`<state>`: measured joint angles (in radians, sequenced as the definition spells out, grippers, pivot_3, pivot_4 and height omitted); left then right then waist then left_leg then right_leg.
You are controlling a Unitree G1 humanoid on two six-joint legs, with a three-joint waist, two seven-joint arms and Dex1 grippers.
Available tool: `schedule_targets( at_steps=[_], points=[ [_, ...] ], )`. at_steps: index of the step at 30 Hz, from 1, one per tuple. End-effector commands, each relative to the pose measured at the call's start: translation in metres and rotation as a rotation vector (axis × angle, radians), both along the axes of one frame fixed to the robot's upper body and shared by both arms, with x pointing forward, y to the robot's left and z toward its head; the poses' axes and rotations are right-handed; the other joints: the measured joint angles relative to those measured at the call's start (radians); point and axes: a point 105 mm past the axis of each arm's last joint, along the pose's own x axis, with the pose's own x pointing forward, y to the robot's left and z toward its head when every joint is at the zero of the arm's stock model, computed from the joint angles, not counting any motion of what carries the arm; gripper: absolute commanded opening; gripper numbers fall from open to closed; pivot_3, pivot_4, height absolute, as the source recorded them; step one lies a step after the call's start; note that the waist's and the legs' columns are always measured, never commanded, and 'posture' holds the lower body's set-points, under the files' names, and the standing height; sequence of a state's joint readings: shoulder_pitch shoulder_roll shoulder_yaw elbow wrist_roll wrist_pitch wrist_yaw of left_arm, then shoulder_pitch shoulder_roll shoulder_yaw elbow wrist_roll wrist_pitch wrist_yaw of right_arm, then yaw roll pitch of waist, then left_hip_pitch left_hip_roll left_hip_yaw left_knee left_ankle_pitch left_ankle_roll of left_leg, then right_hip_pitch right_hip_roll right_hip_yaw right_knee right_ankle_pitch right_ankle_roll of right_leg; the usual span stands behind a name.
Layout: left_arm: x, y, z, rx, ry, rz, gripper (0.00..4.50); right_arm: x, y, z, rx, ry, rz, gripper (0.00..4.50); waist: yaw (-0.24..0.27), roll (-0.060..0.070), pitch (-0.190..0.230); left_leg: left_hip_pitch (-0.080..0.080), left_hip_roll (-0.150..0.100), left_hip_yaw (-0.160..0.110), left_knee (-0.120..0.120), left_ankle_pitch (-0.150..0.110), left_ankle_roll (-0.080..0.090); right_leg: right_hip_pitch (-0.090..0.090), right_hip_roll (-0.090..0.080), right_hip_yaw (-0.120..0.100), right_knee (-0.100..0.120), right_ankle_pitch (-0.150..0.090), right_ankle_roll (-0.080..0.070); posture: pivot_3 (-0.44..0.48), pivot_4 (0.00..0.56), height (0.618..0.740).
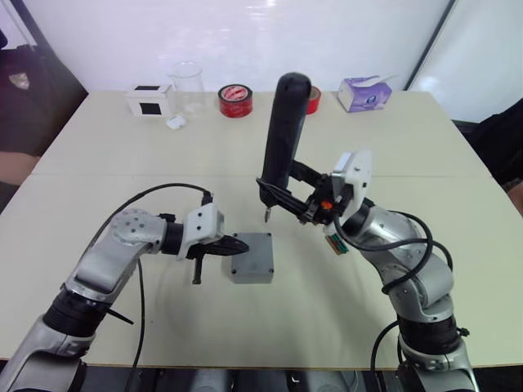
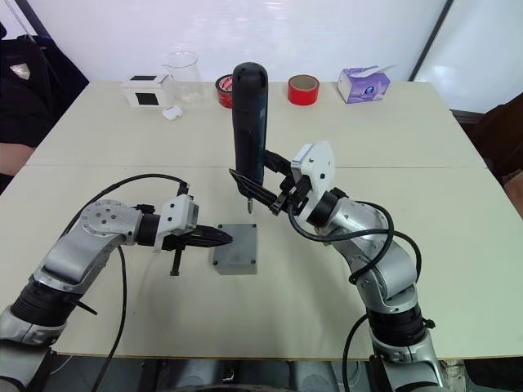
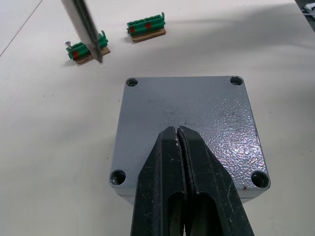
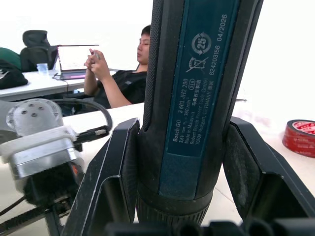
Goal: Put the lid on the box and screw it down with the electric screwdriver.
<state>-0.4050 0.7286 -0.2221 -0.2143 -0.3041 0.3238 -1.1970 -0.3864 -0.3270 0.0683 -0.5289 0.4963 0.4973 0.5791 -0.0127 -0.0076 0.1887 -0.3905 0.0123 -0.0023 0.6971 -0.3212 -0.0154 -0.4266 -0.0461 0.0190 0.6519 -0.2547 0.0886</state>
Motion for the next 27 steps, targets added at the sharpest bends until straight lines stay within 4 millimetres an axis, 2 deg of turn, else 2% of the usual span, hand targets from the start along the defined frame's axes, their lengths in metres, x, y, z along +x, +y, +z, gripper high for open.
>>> schedule_targets(
  at_steps=[1, 14, 27],
  points=[
    [-0.001, 0.003, -0.012, 0.048, 0.033, 0.006, 0.0, -0.012, 0.0, 0.012, 0.019, -0.062, 0.02, 1.87, 0.0, 0.0, 0.0, 0.0, 0.0, 0.0, 0.0, 0.0, 0.0, 0.0, 0.0, 0.0, 0.0, 0.0, 0.0, 0.0, 0.15, 0.739],
    [-0.001, 0.003, -0.012, 0.05, 0.033, 0.012, 0.0, -0.01, -0.001, -0.001, 0.006, -0.035, 0.006, 1.87, 0.0, 0.0, 0.0, 0.0, 0.0, 0.0, 0.0, 0.0, 0.0, 0.0, 0.0, 0.0, 0.0, 0.0, 0.0, 0.0, 0.15, 0.739],
    [-0.001, 0.002, -0.012, 0.05, 0.031, 0.018, 0.0, -0.005, -0.001, -0.004, 0.001, -0.042, -0.003, 1.87, 0.0, 0.0, 0.0, 0.0, 0.0, 0.0, 0.0, 0.0, 0.0, 0.0, 0.0, 0.0, 0.0, 0.0, 0.0, 0.0, 0.15, 0.739]
  ],
)
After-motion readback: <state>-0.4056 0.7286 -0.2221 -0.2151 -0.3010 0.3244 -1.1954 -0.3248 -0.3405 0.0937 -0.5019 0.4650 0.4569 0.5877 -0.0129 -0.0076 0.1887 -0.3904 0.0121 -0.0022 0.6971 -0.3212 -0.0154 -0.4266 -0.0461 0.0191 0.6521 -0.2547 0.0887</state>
